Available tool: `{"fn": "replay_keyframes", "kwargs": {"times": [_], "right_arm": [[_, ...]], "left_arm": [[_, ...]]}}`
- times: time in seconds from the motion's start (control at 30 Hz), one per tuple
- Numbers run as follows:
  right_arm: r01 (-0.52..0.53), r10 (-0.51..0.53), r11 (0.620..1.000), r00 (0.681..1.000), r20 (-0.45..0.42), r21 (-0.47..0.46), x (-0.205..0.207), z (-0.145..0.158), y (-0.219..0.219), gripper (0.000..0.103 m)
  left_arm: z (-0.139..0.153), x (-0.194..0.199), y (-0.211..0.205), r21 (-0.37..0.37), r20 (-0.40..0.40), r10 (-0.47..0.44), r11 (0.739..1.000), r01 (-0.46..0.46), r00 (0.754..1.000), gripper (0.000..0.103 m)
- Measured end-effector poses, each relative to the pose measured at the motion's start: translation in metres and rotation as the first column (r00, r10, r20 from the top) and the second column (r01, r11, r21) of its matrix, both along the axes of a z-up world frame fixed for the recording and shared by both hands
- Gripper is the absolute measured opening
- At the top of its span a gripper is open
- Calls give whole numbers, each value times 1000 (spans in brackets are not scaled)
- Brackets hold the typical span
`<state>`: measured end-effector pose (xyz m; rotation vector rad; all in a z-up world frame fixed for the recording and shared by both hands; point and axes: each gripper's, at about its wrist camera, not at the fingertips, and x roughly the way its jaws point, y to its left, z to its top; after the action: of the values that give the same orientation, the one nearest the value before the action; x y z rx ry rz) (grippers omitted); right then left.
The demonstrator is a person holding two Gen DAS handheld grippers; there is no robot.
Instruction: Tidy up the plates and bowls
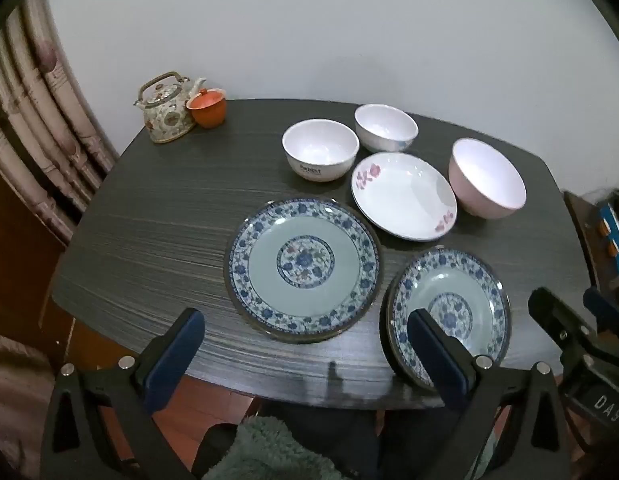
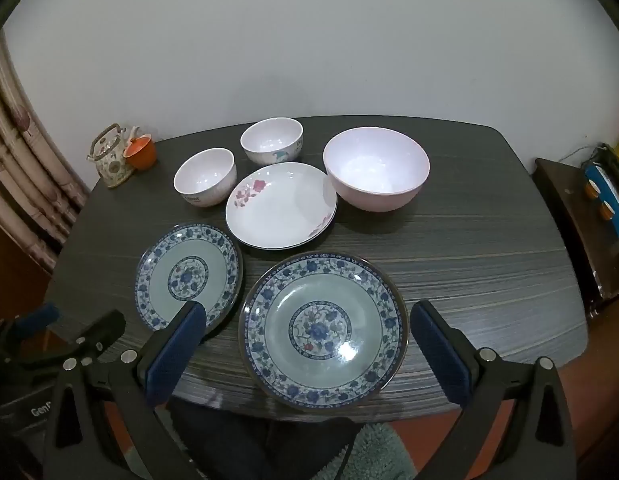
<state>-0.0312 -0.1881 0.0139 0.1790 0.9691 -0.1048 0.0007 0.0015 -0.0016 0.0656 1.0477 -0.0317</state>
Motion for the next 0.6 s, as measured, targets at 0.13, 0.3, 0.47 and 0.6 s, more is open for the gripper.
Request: {"fn": "replay_keyframes", "kwargs": {"times": [0.13, 0.3, 0.47, 0.6], "right_arm": [[10, -10, 1000, 1000, 3, 5, 2, -2, -2, 101], [18, -18, 1000, 1000, 2, 12, 10, -5, -2, 101], [-7, 7, 1000, 1000, -12, 6, 14, -11, -6, 101], [-7, 7, 1000, 1000, -31, 4, 21, -14, -4, 101]], "left_arm": [[1, 6, 4, -20, -12, 2, 1000, -2, 1000, 103], [-4, 14, 11, -42, -25, 17, 999, -18, 1000, 103], [-8, 20, 6, -44, -31, 0, 999, -2, 1000, 103], [-13, 25, 1, -39, -42, -9, 999, 8, 999, 103]]}}
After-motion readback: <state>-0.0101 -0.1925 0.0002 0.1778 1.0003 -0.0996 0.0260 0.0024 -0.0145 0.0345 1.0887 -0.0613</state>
